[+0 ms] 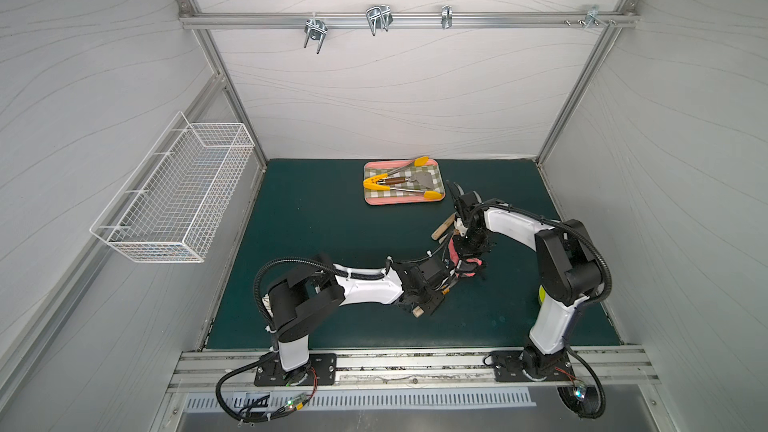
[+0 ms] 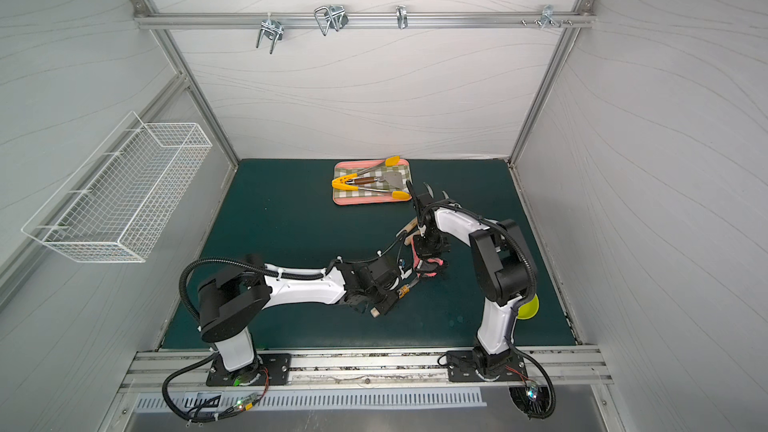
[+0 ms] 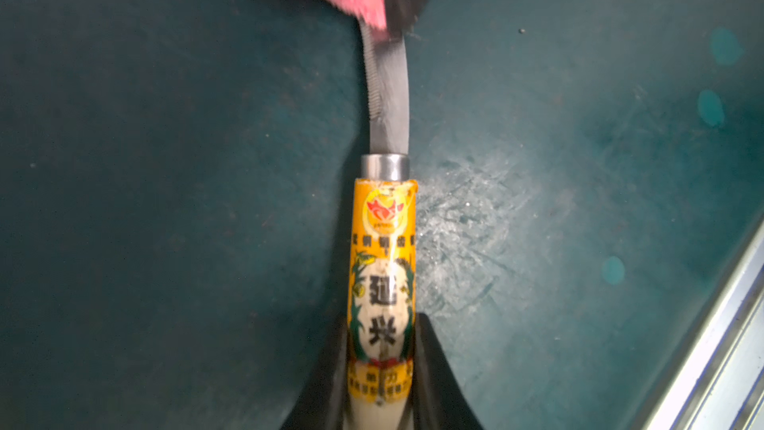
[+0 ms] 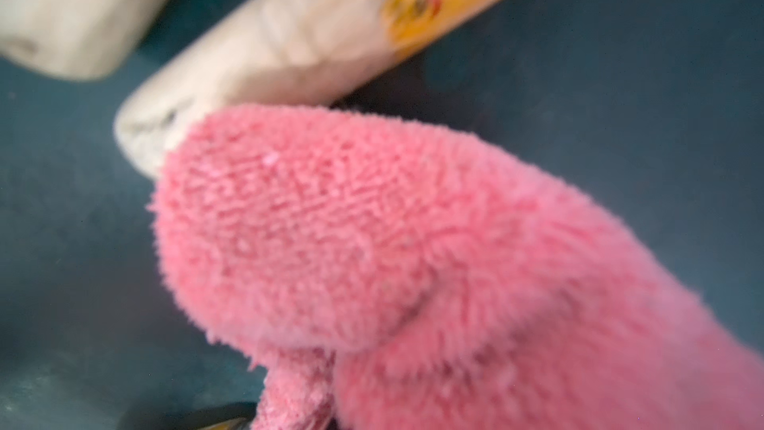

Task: Wipe small sickles with rags
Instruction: Wipe the small sickle.

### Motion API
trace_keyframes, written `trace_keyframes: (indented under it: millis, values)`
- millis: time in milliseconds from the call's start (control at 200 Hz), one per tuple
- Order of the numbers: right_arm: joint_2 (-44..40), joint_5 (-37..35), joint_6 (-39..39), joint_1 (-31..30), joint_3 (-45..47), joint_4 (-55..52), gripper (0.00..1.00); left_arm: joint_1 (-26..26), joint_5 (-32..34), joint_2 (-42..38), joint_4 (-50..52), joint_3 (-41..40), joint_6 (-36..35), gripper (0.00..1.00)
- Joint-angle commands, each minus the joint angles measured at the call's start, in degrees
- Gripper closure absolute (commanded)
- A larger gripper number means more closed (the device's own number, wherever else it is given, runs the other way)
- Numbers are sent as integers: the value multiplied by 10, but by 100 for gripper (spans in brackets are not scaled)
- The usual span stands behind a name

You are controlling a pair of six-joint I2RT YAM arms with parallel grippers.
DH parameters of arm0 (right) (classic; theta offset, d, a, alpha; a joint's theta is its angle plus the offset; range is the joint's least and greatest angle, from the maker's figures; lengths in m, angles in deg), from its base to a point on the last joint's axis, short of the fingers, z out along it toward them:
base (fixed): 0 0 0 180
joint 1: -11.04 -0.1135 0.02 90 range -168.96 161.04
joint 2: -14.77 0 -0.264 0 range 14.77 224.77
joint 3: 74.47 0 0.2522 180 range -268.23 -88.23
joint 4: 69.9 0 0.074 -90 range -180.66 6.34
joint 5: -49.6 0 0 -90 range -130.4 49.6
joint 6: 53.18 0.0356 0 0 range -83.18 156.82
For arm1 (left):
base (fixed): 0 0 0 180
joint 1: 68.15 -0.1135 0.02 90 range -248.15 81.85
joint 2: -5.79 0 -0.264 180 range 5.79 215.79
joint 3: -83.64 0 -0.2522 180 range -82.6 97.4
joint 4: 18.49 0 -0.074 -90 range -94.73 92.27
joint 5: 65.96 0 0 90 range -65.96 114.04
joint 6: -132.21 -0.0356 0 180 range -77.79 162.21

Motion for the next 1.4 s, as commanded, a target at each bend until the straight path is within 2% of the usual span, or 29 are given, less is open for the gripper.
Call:
trace_keyframes:
  millis: [0,190,305,420,540,705,915,1161,1396]
  values:
    - [6,60,38,-33,86,-66,95,3,19,25,-19,2,11,100]
    - [-56,136,80,-59,131,-42,94,4,24,21,-21,2,13,100]
    - [-102,146,93,-67,117,-60,93,5,24,21,-23,3,14,100]
    - [-125,138,86,-46,78,-83,93,7,21,22,-23,6,14,100]
    - [-128,132,66,5,20,-97,93,11,19,19,-19,7,13,100]
    - [-96,112,22,58,-94,-127,93,18,19,16,-13,5,12,100]
    - [30,86,-31,84,-183,-148,94,20,23,16,-8,4,14,100]
    - [126,37,-36,84,-142,-123,95,20,28,19,-6,7,17,100]
    - [92,34,-7,74,-74,-113,94,20,43,22,2,18,19,100]
